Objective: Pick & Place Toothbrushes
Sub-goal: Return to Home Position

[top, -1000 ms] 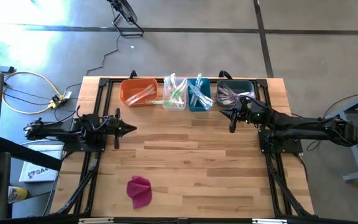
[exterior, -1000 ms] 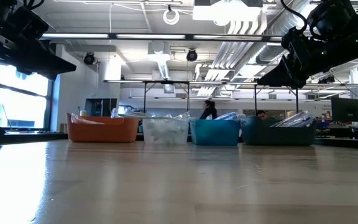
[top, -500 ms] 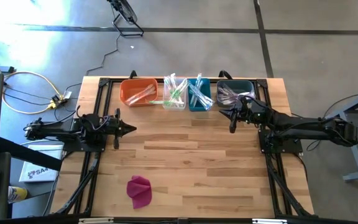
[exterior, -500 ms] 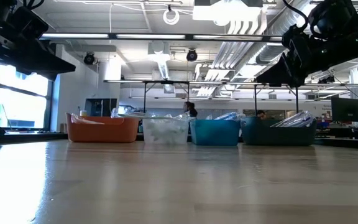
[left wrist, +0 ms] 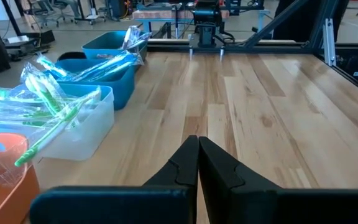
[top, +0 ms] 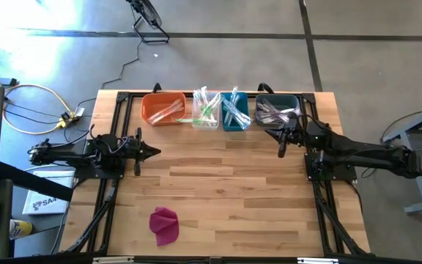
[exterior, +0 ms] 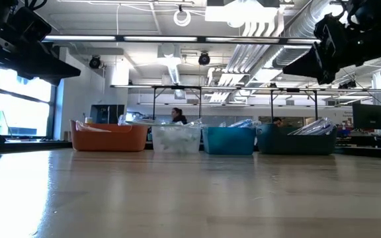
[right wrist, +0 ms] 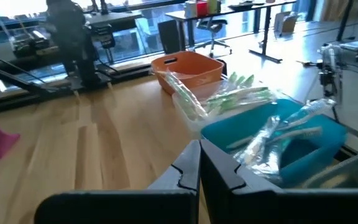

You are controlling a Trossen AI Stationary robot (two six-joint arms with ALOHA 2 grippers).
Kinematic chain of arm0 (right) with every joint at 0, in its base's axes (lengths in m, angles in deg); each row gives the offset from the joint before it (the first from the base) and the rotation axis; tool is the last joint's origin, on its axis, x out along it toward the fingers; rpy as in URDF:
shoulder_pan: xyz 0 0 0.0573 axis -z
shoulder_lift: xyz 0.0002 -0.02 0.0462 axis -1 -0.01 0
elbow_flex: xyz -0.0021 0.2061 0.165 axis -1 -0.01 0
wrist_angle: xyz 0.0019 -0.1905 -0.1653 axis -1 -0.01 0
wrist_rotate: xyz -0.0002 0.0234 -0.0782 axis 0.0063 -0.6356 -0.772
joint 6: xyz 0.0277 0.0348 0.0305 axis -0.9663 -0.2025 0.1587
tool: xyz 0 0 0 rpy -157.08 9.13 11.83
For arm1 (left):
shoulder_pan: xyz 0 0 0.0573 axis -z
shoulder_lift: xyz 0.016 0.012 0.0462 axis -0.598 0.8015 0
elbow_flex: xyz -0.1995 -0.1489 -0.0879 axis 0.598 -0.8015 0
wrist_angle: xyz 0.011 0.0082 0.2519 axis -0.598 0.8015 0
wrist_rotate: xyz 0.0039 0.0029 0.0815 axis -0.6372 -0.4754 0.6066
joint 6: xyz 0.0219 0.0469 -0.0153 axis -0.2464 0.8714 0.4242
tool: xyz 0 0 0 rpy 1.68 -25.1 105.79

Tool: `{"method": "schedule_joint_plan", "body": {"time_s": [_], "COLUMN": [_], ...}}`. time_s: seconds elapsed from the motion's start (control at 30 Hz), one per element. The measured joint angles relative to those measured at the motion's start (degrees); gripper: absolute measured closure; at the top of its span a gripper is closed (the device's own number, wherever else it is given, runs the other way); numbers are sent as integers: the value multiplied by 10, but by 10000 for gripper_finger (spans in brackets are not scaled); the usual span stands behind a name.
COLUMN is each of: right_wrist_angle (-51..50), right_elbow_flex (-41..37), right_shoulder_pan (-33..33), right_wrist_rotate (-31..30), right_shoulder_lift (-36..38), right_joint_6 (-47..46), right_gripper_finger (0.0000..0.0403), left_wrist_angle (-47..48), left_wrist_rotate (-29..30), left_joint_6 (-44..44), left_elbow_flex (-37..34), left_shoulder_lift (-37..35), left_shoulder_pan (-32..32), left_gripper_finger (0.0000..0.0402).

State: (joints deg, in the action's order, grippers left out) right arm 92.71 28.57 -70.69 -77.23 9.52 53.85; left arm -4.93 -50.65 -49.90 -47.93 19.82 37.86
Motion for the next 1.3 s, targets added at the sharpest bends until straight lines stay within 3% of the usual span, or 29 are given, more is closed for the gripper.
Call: {"method": "schedule_joint_plan", "body": {"time_s": [0.33, 0.57, 1.0, 1.3], "right_wrist_angle": [-44, -115, -175, -206], "right_elbow_flex": [0, 0, 0, 0], "right_shoulder_pan": [-52, -80, -109, -109], "right_wrist_rotate": [-17, -91, -89, -91], "right_shoulder_lift": [118, 187, 283, 288], "right_joint_6": [-1, -23, -48, -48], "right_gripper_finger": [401, 401, 401, 401], "left_wrist_angle": [0, 0, -6, -20], "left_wrist_rotate": [1, 0, 0, -1], "left_joint_6": [0, 0, 0, 0], "left_elbow_flex": [0, 0, -1, -1], "left_shoulder_lift": [0, 0, 0, 0], "left_shoulder_pan": [0, 0, 0, 0], "left_gripper_finger": [396, 396, 396, 396]}}
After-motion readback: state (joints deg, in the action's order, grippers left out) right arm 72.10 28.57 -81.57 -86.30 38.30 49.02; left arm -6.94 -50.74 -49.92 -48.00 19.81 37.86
